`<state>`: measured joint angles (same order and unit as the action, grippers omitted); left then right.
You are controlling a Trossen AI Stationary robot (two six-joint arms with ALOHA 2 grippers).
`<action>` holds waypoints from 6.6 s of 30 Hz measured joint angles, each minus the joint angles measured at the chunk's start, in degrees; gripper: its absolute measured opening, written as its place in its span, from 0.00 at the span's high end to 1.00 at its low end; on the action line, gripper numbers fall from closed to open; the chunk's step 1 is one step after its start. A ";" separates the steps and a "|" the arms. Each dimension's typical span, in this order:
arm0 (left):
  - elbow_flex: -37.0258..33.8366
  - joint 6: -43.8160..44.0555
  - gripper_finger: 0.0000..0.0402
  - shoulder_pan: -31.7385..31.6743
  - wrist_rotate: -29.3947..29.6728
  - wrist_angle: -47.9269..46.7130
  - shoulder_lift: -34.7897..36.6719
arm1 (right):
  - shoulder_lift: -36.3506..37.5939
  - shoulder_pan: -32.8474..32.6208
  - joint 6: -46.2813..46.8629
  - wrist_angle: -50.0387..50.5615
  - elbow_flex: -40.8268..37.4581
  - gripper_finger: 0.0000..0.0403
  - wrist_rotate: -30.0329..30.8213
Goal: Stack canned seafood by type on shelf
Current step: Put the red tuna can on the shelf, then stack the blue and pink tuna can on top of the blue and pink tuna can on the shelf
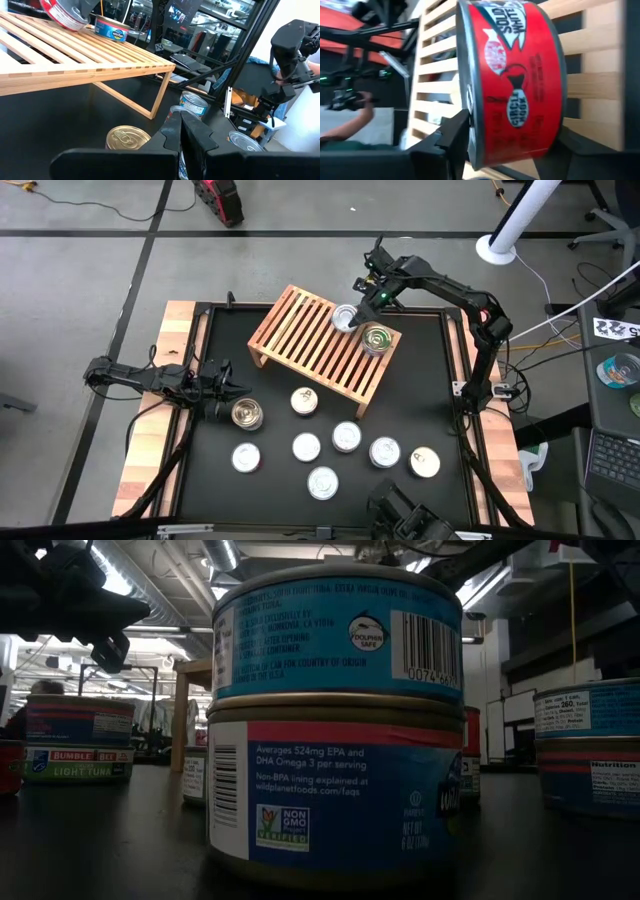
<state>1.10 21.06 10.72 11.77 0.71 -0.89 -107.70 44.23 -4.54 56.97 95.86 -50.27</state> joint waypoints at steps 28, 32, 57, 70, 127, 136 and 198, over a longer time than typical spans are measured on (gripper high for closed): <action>0.00 0.11 0.99 0.00 0.00 0.02 0.00 | 0.17 0.04 0.14 0.21 0.16 0.34 3.10; 0.00 0.22 0.99 0.00 0.00 0.02 0.00 | 0.13 0.36 -2.79 5.31 2.84 0.34 6.01; 0.00 0.20 0.99 0.00 -0.02 0.00 -0.02 | 0.10 -0.79 -3.99 17.74 8.39 0.34 13.57; 0.00 0.20 0.99 0.00 -0.01 0.01 0.00 | 0.17 -4.46 -4.79 17.75 8.43 0.34 21.10; 32.28 -11.76 0.99 9.83 -5.56 -31.46 -45.29 | -1.70 -46.10 -7.85 13.21 28.13 0.34 37.67; 42.07 -10.11 0.99 16.83 -6.82 -41.94 -60.26 | -7.13 -53.88 -7.95 10.54 28.13 0.34 40.08; 40.48 -1.99 0.73 17.38 9.16 -52.01 -66.71 | -19.13 -59.95 -21.74 -29.27 13.86 0.34 67.69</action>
<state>41.58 19.07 28.10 20.93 -51.30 -67.59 -126.82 -15.73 -26.27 27.70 109.72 17.42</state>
